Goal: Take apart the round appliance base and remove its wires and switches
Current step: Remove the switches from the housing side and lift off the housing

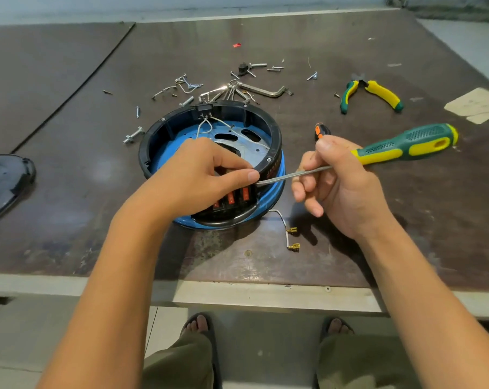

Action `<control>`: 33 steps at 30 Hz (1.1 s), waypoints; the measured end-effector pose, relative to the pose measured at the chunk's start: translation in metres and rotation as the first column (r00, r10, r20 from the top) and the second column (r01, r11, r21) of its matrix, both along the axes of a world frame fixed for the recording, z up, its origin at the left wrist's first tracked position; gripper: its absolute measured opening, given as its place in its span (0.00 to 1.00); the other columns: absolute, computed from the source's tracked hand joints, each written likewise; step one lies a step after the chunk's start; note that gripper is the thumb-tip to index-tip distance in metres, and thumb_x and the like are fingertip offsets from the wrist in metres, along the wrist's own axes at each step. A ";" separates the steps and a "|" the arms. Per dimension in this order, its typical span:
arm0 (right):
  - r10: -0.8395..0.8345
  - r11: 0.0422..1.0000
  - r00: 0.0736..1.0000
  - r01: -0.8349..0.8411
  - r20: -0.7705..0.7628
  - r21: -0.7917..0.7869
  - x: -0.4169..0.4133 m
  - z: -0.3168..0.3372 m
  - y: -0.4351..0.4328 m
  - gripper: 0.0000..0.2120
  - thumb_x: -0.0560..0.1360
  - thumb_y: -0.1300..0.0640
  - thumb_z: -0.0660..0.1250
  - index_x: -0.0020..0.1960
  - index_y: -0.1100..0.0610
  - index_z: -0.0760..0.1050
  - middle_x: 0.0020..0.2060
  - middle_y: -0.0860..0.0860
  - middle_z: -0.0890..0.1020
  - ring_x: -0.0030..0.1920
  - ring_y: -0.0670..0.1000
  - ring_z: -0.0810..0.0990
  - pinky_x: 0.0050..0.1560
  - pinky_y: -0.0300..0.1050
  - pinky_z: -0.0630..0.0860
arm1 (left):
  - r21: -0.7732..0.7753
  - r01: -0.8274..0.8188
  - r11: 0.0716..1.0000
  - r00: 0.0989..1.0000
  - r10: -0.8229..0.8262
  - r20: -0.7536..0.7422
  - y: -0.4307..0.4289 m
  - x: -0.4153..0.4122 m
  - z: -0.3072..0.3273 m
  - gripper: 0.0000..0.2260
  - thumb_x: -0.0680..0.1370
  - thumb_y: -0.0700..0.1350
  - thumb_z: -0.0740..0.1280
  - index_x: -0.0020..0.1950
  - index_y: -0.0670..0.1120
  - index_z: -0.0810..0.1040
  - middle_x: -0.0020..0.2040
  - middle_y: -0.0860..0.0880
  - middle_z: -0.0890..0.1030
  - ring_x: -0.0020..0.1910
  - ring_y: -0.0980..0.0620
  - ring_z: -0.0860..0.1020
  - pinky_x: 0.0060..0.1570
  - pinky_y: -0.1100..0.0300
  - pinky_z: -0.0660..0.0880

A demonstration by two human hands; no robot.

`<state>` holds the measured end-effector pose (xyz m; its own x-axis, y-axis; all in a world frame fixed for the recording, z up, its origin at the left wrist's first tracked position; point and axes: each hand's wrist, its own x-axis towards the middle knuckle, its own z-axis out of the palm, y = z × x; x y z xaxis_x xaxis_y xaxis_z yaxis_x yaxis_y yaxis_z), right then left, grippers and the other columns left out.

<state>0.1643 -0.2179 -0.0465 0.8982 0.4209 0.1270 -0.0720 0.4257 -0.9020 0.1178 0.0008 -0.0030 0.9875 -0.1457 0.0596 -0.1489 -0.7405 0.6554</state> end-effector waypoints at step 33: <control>0.006 0.999 0.996 -0.008 0.084 0.031 0.012 0.012 0.010 0.17 0.80 0.58 0.61 0.33 0.59 0.70 0.23 0.55 0.68 0.23 0.54 0.73 0.21 0.36 0.66 | 0.033 -0.016 0.999 1.000 0.016 0.004 -0.001 0.001 0.002 0.09 0.76 0.57 0.69 0.51 0.55 0.85 0.41 0.53 0.85 0.41 0.54 0.82 0.44 0.48 0.79</control>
<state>0.1764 -0.2075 -0.0347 0.8810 0.4217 0.2146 -0.0001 0.4537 -0.8912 0.1184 -0.0005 -0.0006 0.9895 -0.1322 0.0585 -0.1392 -0.7638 0.6303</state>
